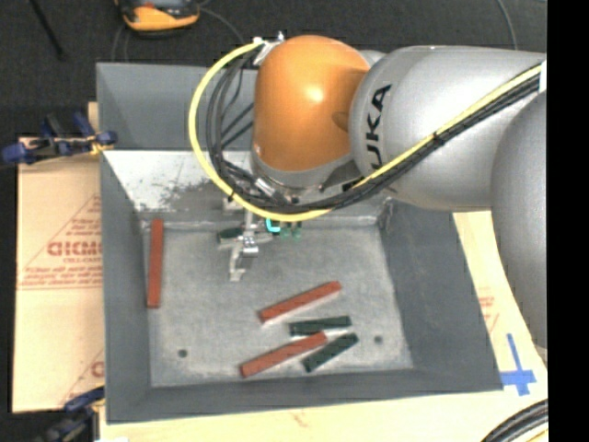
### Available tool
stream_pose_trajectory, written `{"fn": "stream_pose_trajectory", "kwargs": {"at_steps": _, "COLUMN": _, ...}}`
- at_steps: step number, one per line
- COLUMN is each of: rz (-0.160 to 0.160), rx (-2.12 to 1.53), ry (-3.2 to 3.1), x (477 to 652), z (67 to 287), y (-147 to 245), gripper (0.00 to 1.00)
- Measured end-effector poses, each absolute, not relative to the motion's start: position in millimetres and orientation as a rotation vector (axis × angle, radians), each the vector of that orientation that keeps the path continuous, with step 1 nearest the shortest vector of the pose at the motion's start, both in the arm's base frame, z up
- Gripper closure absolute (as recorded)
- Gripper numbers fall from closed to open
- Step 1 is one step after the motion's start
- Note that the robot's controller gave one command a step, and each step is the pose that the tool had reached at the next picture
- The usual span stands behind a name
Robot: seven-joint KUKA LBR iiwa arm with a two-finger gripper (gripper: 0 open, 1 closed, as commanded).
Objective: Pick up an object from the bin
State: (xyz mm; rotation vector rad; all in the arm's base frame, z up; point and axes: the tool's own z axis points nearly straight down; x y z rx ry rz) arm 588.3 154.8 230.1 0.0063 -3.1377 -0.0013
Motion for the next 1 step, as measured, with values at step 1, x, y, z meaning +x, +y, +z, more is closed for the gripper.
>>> {"fn": "stream_pose_trajectory", "kwargs": {"at_steps": 1, "rz": -0.003, "rx": 0.001, "ry": -3.145, "x": 590.0, "z": 234.3, "y": 154.0, "gripper": 0.0}}
